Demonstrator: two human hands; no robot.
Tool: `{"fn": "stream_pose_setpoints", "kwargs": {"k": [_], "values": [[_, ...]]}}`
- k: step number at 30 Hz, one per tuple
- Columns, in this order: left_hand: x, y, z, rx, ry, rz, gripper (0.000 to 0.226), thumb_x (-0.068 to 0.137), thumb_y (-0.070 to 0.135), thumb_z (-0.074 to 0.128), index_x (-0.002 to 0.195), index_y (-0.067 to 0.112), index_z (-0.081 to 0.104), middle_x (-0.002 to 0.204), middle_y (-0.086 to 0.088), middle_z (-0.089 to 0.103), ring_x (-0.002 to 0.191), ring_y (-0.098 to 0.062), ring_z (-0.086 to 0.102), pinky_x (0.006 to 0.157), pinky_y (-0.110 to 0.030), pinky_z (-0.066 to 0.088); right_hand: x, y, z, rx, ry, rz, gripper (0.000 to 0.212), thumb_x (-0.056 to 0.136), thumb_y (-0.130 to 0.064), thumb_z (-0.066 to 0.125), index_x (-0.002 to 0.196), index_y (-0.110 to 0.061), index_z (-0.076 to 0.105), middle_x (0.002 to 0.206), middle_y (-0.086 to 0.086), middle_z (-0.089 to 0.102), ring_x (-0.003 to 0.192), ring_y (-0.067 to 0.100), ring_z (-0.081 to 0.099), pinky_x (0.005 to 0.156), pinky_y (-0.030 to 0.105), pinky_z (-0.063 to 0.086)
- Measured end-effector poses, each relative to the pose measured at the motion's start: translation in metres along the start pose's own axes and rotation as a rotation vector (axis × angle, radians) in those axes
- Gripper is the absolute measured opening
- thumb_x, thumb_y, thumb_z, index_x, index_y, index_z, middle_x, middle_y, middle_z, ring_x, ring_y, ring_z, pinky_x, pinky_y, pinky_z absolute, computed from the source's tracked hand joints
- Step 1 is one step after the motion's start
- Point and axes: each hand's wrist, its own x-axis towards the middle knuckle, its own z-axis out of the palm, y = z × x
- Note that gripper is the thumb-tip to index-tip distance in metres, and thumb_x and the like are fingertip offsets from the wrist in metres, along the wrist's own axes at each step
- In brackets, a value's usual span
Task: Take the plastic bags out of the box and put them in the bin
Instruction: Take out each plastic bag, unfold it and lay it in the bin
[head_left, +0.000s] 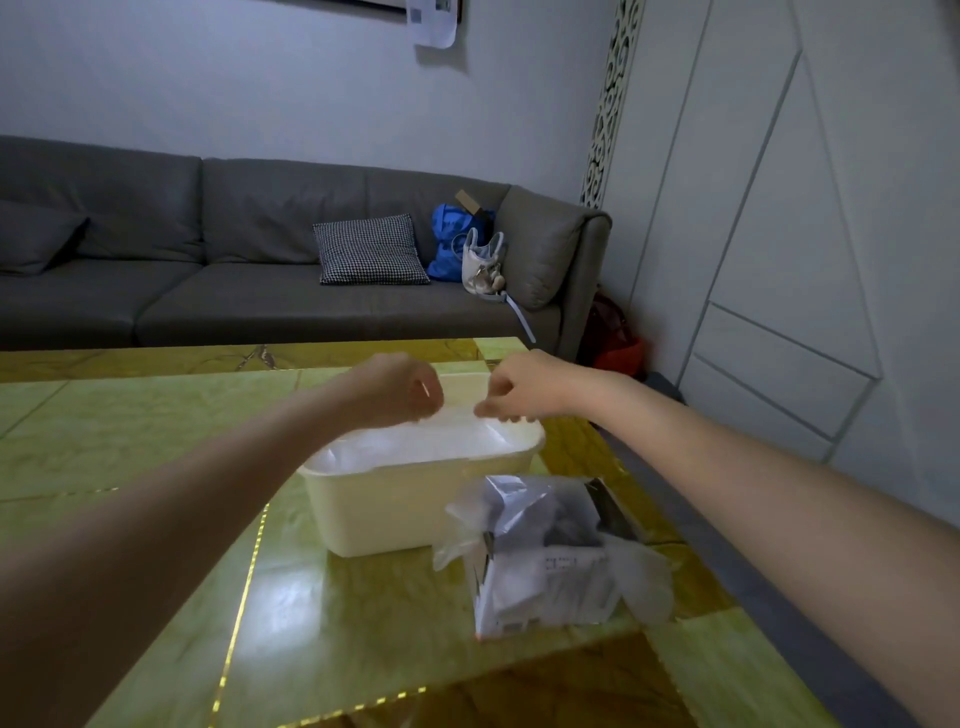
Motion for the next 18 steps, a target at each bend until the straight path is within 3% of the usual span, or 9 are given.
{"fn": "stream_pose_setpoints", "kwargs": {"k": [3,7,10,12,14,18], "values": [[-0.012,0.032,0.014,0.022,-0.239,-0.097,0.03,0.094,0.034,0.049,0.103,0.009,0.064,0.088,-0.002,0.071,0.071,-0.013,0.06,0.063,-0.019,0.046,-0.034,0.004,-0.002,-0.012,-0.148,0.096,0.04,0.091,-0.045,0.055,0.081,-0.008,0.066,0.073,-0.001,0.065,0.069,0.015,0.062,0.063,0.023,0.051],[-0.025,0.058,0.026,0.155,-0.272,-0.164,0.044,0.095,0.04,0.044,0.116,0.005,0.059,0.099,-0.006,0.072,0.076,-0.015,0.06,0.058,-0.016,0.038,-0.064,0.011,0.012,-0.001,-0.24,0.159,0.027,0.088,-0.034,0.064,0.074,-0.012,0.058,0.068,-0.001,0.052,0.06,0.013,0.051,0.053,0.02,0.044],[-0.032,0.067,0.032,-0.035,-0.273,-0.178,0.045,0.093,0.029,0.053,0.13,0.006,0.045,0.104,-0.009,0.067,0.08,-0.017,0.06,0.058,-0.016,0.043,-0.068,0.012,0.024,0.022,-0.153,0.142,0.018,0.087,-0.019,0.067,0.096,-0.004,0.068,0.076,0.002,0.058,0.062,0.013,0.051,0.05,0.018,0.041],[-0.036,0.07,0.034,-0.225,-0.228,-0.213,0.05,0.091,0.025,0.058,0.134,0.008,0.039,0.11,-0.011,0.065,0.084,-0.017,0.06,0.059,-0.017,0.045,-0.068,0.013,0.026,0.107,-0.041,0.133,0.012,0.081,-0.018,0.073,0.087,-0.009,0.068,0.081,0.003,0.06,0.073,0.016,0.054,0.058,0.023,0.042],[-0.038,0.073,0.032,-0.293,-0.134,-0.254,0.046,0.09,0.027,0.058,0.13,0.007,0.045,0.108,-0.013,0.066,0.082,-0.018,0.059,0.057,-0.018,0.042,-0.07,0.014,0.026,0.193,0.042,0.12,0.021,0.077,-0.017,0.078,0.07,-0.014,0.058,0.074,0.002,0.056,0.067,0.017,0.051,0.056,0.026,0.04],[-0.038,0.079,0.024,-0.28,-0.034,-0.263,0.041,0.094,0.036,0.049,0.108,0.0,0.064,0.088,-0.011,0.064,0.068,-0.019,0.047,0.053,-0.023,0.032,-0.076,0.016,0.025,0.405,0.109,0.106,0.032,0.075,-0.014,0.079,0.067,-0.015,0.049,0.067,0.001,0.049,0.056,0.015,0.043,0.051,0.025,0.035]]}}
